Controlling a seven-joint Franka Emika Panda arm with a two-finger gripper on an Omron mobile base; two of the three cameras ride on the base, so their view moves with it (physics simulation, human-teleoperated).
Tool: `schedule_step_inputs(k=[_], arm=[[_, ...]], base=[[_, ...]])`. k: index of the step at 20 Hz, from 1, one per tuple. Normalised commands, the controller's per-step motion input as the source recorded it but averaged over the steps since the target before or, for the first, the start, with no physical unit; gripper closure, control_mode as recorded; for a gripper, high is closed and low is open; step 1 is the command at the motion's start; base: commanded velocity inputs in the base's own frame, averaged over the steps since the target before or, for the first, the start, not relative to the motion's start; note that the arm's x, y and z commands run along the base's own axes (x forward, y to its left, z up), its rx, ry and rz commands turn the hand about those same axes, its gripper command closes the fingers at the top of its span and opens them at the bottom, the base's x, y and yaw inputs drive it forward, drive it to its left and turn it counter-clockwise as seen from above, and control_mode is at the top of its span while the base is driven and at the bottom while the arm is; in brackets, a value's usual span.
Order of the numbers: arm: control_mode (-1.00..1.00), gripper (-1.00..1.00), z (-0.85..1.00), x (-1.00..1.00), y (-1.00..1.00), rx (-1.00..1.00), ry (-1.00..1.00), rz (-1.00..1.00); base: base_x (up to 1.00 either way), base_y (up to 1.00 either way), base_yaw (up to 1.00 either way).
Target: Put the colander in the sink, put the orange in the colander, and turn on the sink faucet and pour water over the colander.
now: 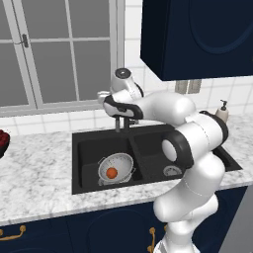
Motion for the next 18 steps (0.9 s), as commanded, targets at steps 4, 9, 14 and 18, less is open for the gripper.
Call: schedule_step_inputs(k=[4,9,14,18], arm=[[-1.0,-1.0,0.0,0.08,0.13,0.0,0.0,0.0],[-1.0,-1.0,0.05,-0.01,-0.09,0.0,0.0,0.0],[-1.0,-1.0,0.34,-0.11,-0.3,0.0,0.0,0.0],[-1.0,-1.0,0.42,-0.29,-0.06,0.0,0.0,0.0]], base=[[0.0,0.0,0.0],[0.0,0.0,0.0],[0.0,0.0,0.0],[0.0,0.0,0.0]])
